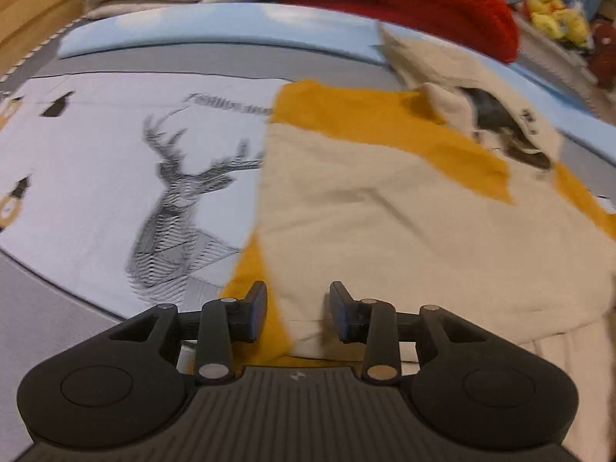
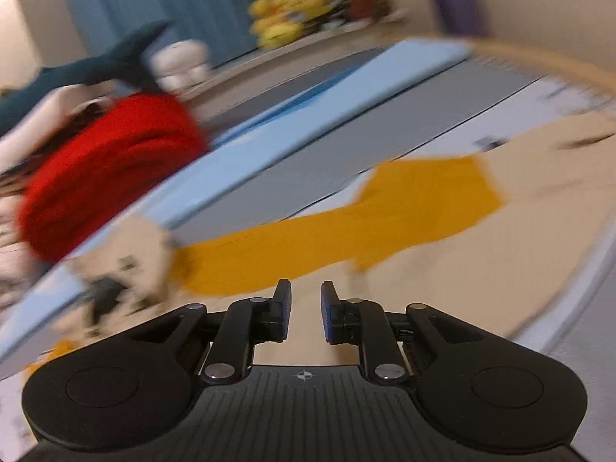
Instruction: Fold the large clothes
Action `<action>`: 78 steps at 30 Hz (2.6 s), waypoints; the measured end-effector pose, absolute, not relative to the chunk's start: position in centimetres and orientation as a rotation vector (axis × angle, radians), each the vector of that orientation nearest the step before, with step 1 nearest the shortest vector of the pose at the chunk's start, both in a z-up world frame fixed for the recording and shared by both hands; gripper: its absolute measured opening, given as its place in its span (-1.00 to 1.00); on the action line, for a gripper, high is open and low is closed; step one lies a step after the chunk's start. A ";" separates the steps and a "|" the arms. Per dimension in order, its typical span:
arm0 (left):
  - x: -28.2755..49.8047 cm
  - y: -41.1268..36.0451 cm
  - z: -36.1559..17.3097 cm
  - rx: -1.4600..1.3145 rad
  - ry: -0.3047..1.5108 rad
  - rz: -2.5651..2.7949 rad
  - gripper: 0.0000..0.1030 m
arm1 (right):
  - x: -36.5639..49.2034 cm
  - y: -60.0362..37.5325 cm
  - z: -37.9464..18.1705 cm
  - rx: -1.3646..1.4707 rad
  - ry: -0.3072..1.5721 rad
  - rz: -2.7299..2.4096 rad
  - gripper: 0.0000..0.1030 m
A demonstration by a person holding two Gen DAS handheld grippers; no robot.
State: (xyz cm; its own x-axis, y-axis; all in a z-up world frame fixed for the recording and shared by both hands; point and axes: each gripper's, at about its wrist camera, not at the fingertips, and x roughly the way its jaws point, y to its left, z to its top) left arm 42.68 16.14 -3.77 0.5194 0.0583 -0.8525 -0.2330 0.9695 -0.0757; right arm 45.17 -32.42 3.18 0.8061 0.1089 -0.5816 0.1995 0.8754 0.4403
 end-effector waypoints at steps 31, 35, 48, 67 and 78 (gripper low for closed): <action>33.5 0.3 6.2 -0.049 0.809 -0.218 -0.04 | 34.7 -42.1 10.8 0.319 0.469 -0.211 -0.47; 33.5 -2.5 4.4 0.001 0.840 -0.243 -0.04 | 33.1 -45.9 9.0 0.363 0.477 -0.283 -0.47; 36.9 -3.8 1.3 0.023 0.900 -0.215 -0.04 | 31.6 -60.1 4.6 0.652 0.420 -0.526 -0.56; 39.1 -3.7 -1.8 0.066 0.961 -0.180 -0.04 | 39.0 -70.1 -5.4 0.854 0.446 -0.547 -0.46; 39.4 -3.4 -2.0 0.062 0.968 -0.167 -0.04 | 41.2 -71.9 -5.5 0.847 0.407 -0.588 -0.46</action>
State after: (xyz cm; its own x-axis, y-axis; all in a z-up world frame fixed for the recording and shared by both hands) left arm 39.37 -3.42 -2.02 0.5555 -0.1136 -0.8237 0.1685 0.9855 -0.0223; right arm 41.25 -71.86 -5.53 0.7698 -0.3191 -0.5528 0.6298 0.5208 0.5763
